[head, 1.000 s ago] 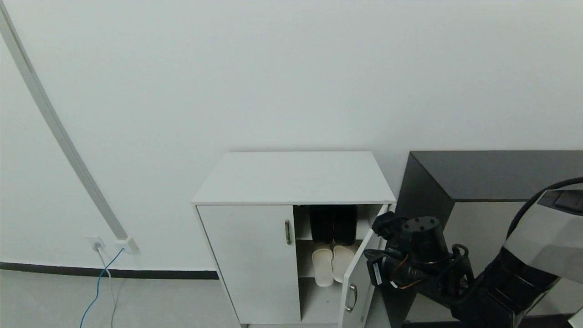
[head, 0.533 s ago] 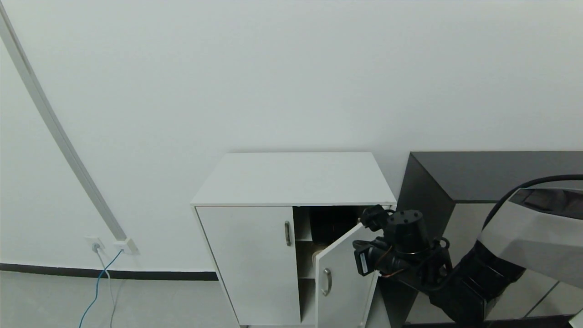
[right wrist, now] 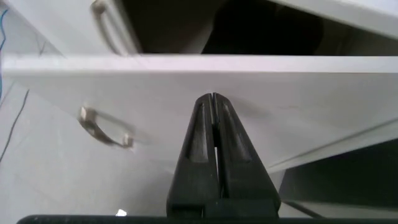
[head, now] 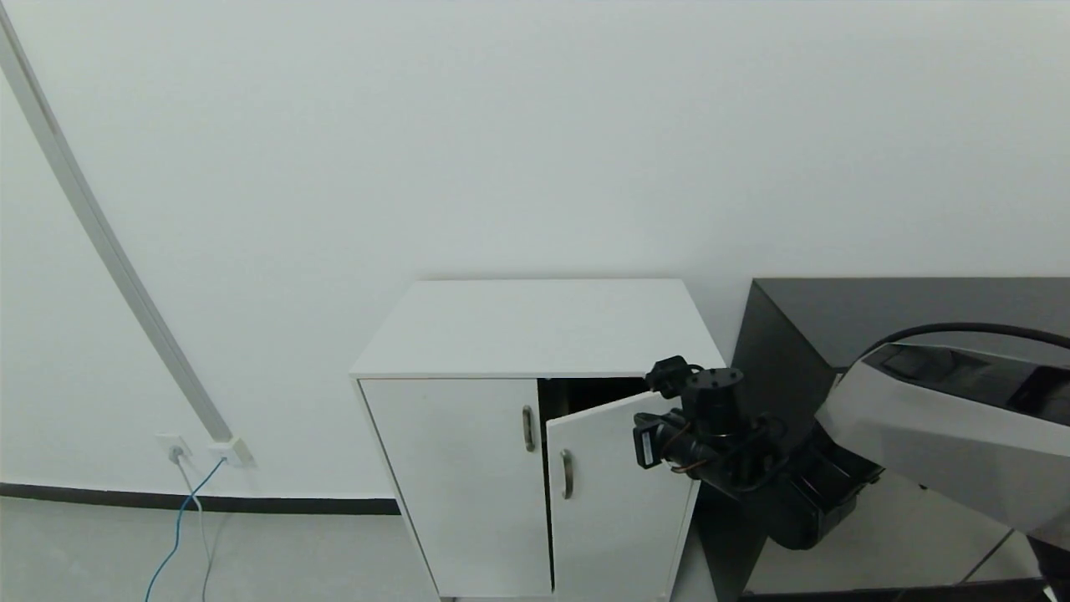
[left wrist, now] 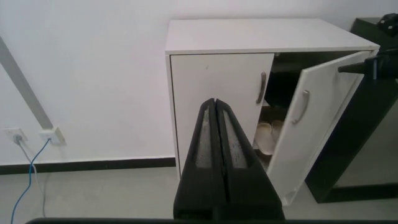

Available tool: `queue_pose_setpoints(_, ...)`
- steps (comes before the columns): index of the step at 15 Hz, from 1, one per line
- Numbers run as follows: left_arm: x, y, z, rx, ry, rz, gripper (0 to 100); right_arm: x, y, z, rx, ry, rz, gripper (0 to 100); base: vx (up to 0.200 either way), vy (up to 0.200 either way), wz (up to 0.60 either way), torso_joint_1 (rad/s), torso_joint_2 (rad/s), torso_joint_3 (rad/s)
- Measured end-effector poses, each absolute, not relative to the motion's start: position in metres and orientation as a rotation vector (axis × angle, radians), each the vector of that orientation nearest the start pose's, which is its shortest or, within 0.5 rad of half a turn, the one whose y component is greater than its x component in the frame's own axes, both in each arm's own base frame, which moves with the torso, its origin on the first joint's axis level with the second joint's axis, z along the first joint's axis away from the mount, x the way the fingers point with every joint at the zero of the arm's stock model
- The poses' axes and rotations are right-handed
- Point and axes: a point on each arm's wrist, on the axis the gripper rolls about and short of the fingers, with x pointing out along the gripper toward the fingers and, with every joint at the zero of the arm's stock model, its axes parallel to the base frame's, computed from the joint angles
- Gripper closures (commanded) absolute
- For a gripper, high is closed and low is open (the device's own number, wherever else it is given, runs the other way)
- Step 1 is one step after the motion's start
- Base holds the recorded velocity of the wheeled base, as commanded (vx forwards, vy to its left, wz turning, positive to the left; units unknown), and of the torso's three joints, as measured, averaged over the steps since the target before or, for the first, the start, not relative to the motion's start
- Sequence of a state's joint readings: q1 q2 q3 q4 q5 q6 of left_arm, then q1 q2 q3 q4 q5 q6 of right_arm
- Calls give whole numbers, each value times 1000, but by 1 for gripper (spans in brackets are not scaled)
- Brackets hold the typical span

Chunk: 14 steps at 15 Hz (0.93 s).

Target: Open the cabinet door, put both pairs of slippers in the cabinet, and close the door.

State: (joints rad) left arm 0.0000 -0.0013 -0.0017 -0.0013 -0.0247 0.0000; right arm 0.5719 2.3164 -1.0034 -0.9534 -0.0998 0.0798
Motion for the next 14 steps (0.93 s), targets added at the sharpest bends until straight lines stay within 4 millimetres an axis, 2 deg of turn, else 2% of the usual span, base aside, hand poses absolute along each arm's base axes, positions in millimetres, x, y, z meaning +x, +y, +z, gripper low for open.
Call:
queue_pose_setpoints(6,-23,-1,76,0,-4,-26,100,380,224,24,-16,331,419,100,0,0,0,0,0,0)
queue_pose_setpoints(14,-23,-1,76,1,-4,-26,100,398,223,14,-8,317,398,100,0,0,0,0,0,0)
